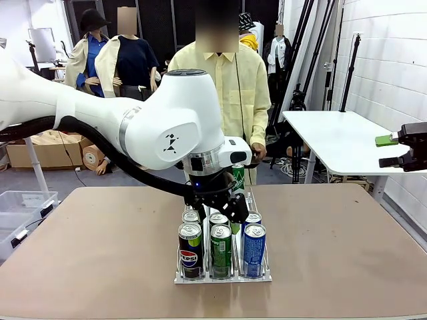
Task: Retrieve and hand over the desired beverage to the person.
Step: Pick up a can of the same type that the person held from the Automatic Can Dispenser.
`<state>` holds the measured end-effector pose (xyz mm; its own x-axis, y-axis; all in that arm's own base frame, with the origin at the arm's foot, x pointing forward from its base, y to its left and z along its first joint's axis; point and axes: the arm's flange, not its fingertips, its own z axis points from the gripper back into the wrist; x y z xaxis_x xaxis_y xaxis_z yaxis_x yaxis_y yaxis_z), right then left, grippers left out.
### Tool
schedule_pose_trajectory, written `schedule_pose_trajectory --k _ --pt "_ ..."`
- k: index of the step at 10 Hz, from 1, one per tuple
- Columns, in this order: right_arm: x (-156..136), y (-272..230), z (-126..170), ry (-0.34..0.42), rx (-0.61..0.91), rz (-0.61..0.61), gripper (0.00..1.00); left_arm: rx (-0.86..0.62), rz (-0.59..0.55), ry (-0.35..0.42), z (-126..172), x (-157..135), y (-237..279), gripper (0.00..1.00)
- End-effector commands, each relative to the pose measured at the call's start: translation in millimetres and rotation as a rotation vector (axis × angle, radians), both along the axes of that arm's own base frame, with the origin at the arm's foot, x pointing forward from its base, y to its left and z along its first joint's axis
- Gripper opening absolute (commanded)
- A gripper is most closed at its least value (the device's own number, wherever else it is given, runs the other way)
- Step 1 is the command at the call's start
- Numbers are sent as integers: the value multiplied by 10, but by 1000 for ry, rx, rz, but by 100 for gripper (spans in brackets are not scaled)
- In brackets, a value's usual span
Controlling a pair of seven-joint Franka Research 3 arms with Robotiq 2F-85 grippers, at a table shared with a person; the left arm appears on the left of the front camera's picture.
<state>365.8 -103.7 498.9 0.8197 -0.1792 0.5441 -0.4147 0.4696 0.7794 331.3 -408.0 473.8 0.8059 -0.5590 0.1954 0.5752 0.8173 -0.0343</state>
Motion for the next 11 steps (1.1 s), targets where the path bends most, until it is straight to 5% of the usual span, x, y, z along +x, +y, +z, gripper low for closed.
schedule_pose_trajectory --k 1,11 --pt "4 3 -4 -1 3 1 100 19 -5 6 26 26 -72 100" --pt "4 3 -4 -1 3 1 100 49 114 22 -282 153 -187 100"
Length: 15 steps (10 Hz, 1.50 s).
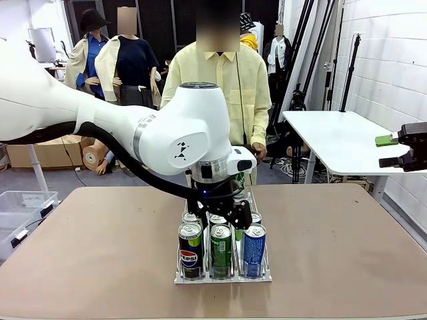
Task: Retrieve and hand over the desired beverage to the person.
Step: Pick up a can of the same type that the person held from the Automatic Can Dispenser.
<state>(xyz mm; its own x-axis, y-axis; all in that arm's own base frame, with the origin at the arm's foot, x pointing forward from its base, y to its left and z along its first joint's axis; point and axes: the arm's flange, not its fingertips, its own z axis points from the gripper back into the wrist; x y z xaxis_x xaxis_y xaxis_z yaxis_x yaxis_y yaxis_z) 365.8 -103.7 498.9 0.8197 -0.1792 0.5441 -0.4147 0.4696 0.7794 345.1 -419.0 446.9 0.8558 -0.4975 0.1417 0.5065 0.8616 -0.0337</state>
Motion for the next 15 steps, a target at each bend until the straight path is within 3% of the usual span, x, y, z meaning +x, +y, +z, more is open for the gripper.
schedule_pose_trajectory --k 1,6,15 --pt "4 3 -4 -1 3 1 100 13 28 -33 -29 37 -85 100" --pt "4 3 -4 -1 3 1 100 17 21 -73 -93 156 -155 100" --pt "4 3 -4 -1 3 1 100 44 24 -32 -304 209 -194 100"
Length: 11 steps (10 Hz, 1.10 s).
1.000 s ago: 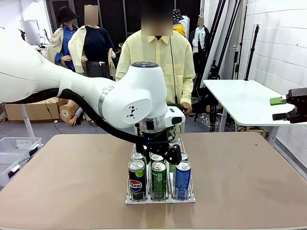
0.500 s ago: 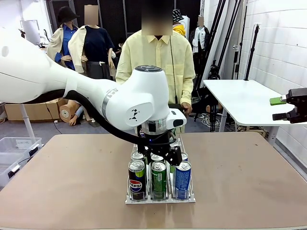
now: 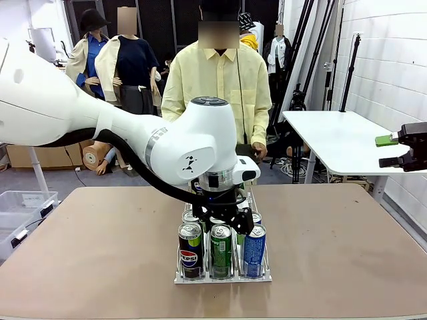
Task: Retrieve and hand over the desired beverage to the person.
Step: Pick up a can of the same type that the person held from the Automatic Can Dispenser.
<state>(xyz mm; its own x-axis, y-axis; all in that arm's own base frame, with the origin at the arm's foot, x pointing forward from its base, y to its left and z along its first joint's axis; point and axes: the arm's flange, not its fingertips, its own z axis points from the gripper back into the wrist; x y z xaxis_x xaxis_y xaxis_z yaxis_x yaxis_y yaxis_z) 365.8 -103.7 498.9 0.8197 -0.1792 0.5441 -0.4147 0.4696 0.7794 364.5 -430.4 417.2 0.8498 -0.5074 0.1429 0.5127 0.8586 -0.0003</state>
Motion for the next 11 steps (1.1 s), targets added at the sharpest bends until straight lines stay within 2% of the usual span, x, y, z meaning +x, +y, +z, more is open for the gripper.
schedule_pose_trajectory --k 1,3,4,9,10,11 --pt "4 3 -4 -1 3 1 100 31 40 -10 -15 9 -86 100" --pt "4 3 -4 -1 3 1 100 38 42 -2 -19 20 -89 93" --pt "4 3 -4 -1 3 1 100 38 40 2 -27 21 -97 85" --pt "4 3 -4 -1 3 1 100 54 40 4 -17 20 -109 17" --pt "4 3 -4 -1 3 1 100 54 43 6 -13 17 -103 1" --pt "4 3 -4 -1 3 1 100 58 46 14 -9 14 -99 0"
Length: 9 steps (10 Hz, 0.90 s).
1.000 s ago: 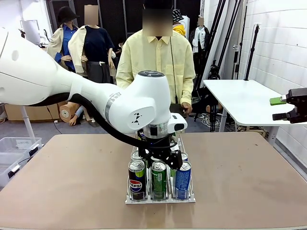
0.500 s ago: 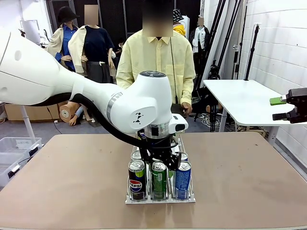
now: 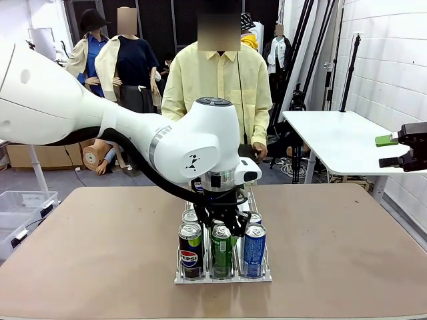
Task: Retrieve and hand over the desired beverage to the person.
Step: Pick up a can of the same type that the person held from the Automatic Can Dispenser.
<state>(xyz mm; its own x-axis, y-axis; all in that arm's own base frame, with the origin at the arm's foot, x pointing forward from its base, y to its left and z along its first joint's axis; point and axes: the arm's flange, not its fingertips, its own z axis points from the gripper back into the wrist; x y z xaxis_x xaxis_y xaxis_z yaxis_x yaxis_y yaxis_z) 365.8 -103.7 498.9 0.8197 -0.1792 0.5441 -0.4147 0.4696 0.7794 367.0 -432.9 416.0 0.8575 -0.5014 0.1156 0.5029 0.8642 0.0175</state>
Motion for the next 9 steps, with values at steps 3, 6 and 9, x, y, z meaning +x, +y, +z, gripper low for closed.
schedule_pose_trajectory --k 3,6,9 --pt "4 3 -4 -1 3 1 100 0 0 0 0 0 0 0" --pt "4 3 -4 -1 3 1 100 0 0 0 0 0 0 0" --pt "4 3 -4 -1 3 1 100 -12 -11 -13 261 -30 -34 0"
